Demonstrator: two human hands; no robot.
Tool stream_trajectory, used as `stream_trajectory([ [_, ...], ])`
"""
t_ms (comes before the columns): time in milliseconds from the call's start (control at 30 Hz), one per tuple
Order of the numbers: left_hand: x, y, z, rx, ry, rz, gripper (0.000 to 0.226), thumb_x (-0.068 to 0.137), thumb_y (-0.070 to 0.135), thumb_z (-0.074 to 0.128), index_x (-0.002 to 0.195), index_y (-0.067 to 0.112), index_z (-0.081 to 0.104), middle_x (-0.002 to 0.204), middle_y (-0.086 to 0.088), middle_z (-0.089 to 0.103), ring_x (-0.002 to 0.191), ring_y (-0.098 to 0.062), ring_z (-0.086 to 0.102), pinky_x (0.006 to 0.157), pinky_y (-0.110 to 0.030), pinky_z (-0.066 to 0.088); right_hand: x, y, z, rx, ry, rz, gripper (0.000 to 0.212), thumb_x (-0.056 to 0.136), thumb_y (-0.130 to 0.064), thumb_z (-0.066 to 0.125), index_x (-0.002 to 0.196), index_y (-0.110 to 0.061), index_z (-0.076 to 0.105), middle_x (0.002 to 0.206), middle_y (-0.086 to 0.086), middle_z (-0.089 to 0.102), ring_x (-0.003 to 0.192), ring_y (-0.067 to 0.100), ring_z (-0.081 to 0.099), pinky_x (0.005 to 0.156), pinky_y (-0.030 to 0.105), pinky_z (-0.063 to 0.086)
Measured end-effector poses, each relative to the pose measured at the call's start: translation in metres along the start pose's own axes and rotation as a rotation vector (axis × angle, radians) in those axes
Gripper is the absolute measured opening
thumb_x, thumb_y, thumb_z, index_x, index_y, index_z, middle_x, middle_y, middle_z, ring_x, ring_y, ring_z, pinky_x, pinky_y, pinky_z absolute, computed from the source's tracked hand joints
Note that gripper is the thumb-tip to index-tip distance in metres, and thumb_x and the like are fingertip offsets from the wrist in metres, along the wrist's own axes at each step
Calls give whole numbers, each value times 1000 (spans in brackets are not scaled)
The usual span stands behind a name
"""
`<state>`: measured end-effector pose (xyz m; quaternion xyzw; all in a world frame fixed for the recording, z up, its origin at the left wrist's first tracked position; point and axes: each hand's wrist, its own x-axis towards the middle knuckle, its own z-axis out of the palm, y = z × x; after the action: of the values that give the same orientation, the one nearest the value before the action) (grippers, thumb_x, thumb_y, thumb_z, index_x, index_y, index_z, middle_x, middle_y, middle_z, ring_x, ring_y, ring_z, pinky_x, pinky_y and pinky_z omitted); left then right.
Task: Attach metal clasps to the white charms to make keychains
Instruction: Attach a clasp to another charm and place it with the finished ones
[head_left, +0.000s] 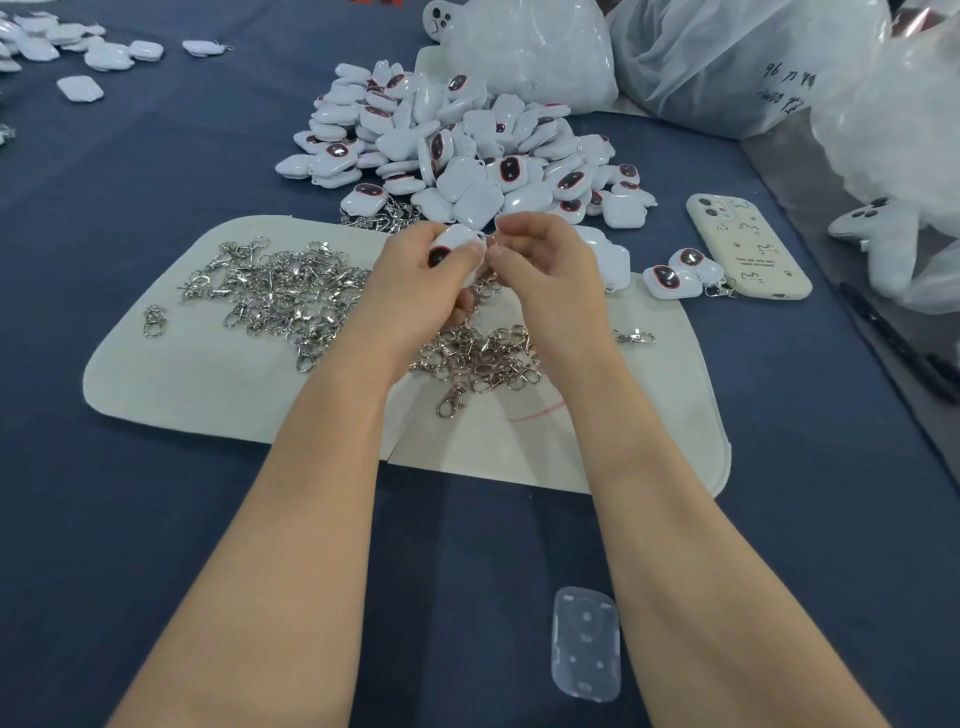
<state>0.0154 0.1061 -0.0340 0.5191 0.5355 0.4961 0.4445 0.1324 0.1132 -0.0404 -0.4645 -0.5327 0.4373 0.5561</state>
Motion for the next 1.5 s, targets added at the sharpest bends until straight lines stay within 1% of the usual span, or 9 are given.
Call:
stream_trajectory([
  [167, 1, 2, 0, -186, -8, -52, 8, 95, 17, 52, 91, 15, 58, 66, 2, 53, 47, -4, 47, 44, -17, 38, 1, 1, 5, 372, -21, 158, 13, 90, 5, 54, 92, -7, 60, 79, 5, 63, 71, 13, 58, 74, 24, 48],
  [300, -2, 5, 0, -292, -38, -77, 10, 96, 14, 50, 88, 13, 57, 64, 2, 54, 46, -5, 44, 43, -17, 36, 1, 1, 2, 521, -121, 228, 14, 95, 0, 48, 95, -5, 61, 69, -1, 66, 62, 8, 59, 68, 21, 50],
  [467, -4, 9, 2, -352, -57, -114, 9, 96, 13, 49, 88, 11, 52, 65, 1, 57, 44, -5, 43, 40, -16, 34, 1, 0, -2, 228, -90, 125, 19, 96, -7, 51, 106, 4, 63, 76, 7, 58, 69, 16, 47, 74, 31, 45],
  [600, -5, 14, 2, -522, -117, -191, 17, 97, 11, 47, 82, 7, 55, 60, 1, 57, 42, -5, 40, 37, -15, 32, 0, -1, -2, -27, -27, -19, 12, 94, -6, 54, 99, -5, 64, 80, 5, 63, 77, 14, 56, 82, 35, 50],
  [733, -4, 14, 0, -663, -129, -284, 18, 96, 13, 48, 81, 5, 55, 57, 1, 56, 41, -4, 39, 36, -13, 30, -1, -5, -2, -116, -57, -121, 17, 90, 0, 56, 95, -14, 65, 84, -3, 66, 80, 7, 62, 81, 21, 51],
  [900, -4, 13, -3, -635, -184, -317, 18, 96, 16, 47, 82, 7, 53, 63, 1, 53, 41, -3, 37, 34, -12, 28, -1, -6, -8, -121, -145, -87, 17, 92, -4, 56, 99, -17, 65, 88, -7, 68, 84, 1, 63, 81, 15, 48],
  [1233, -3, 13, -2, -567, -170, -311, 21, 95, 17, 49, 76, 8, 51, 54, 3, 51, 38, -2, 33, 32, -12, 26, -2, -7, -8, -77, -159, -30, 9, 98, -9, 47, 95, -7, 55, 83, 6, 61, 83, 16, 56, 93, 45, 50],
  [1333, -3, 12, -2, -518, -158, -284, 17, 94, 15, 50, 78, 8, 52, 57, 1, 52, 38, -3, 34, 33, -13, 26, -2, -9, -11, -102, -204, -54, 14, 99, -9, 44, 88, -11, 51, 76, 4, 59, 76, 16, 55, 79, 35, 52],
  [1500, -4, 11, -2, -486, -161, -227, 11, 93, 11, 49, 82, 8, 50, 62, -3, 52, 38, -3, 31, 34, -13, 23, -1, -12, -22, -158, -305, -72, 16, 100, -8, 42, 86, -13, 47, 68, 1, 49, 57, 6, 44, 54, 12, 38],
])
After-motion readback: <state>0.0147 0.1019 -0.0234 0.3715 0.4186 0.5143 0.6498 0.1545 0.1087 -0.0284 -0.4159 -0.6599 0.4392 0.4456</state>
